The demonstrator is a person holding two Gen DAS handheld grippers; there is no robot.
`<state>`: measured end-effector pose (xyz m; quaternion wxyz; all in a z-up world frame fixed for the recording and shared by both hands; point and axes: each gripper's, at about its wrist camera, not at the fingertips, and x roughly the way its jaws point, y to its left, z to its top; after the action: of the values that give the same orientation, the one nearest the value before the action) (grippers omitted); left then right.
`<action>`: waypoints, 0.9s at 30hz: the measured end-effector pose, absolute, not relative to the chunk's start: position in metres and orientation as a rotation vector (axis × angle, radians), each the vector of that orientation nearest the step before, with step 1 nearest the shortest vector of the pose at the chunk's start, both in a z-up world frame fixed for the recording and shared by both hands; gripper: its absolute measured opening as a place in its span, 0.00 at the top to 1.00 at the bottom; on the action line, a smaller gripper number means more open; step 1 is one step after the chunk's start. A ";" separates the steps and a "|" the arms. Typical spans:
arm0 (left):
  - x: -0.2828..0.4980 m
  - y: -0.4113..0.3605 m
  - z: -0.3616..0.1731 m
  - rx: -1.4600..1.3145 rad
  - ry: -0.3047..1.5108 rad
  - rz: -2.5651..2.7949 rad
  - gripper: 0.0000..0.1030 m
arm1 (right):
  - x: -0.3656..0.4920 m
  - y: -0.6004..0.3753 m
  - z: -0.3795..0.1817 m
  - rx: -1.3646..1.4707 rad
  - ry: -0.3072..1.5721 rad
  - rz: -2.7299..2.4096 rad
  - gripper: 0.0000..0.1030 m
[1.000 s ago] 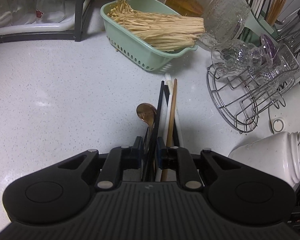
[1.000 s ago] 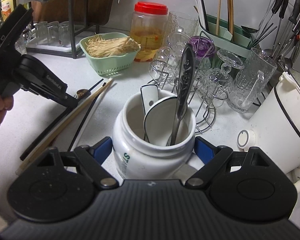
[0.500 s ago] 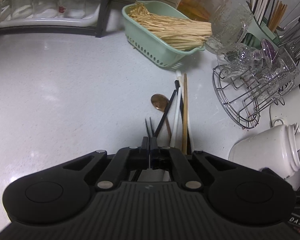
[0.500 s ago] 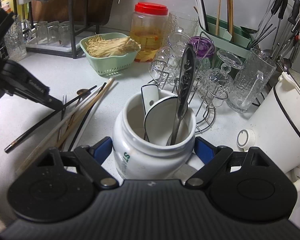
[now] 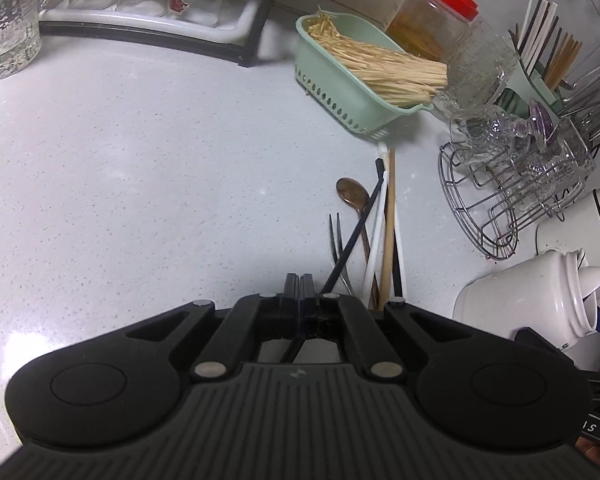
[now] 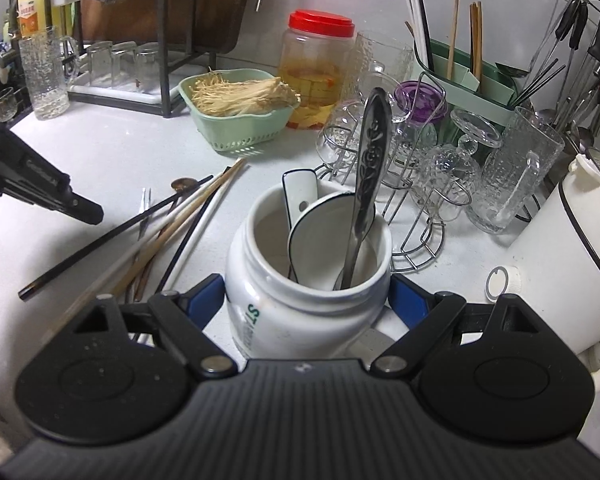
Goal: Organize utensils
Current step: 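Grasp the metal fork by its handle with the left tool, then lift the metal fork with the left tool up off the counter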
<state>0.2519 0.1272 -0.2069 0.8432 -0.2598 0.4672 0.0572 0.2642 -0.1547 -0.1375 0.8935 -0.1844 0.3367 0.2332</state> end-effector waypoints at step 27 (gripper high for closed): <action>0.310 0.127 -0.223 -0.601 0.951 0.035 0.73 | 0.261 -0.152 -0.136 -0.392 0.702 0.489 0.12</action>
<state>0.3101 0.1272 -0.2227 0.8458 -0.2851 0.4506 0.0165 0.2608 -0.1515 -0.1364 0.8912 -0.1890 0.3384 0.2356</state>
